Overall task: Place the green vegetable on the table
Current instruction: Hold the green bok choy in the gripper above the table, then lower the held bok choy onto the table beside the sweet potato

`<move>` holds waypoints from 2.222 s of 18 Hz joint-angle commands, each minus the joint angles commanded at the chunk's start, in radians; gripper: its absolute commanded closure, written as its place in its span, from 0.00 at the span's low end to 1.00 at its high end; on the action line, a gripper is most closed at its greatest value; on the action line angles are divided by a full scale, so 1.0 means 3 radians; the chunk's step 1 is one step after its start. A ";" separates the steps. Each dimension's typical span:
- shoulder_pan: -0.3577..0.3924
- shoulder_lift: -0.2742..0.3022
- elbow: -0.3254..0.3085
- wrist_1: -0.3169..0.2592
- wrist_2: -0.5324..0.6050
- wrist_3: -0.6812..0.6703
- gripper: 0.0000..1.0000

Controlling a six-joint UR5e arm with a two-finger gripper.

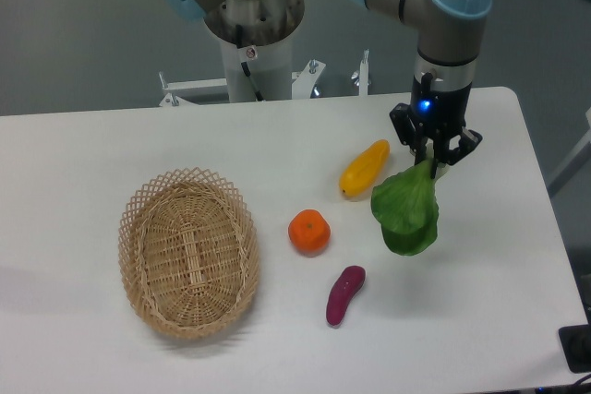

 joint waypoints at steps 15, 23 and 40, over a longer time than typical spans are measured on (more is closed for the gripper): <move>-0.0072 -0.0204 -0.0102 0.0336 0.0041 -0.0123 0.68; -0.0072 -0.0766 -0.0123 0.1033 0.0056 -0.0123 0.68; -0.0077 -0.0961 -0.0164 0.1053 0.0056 -0.0123 0.00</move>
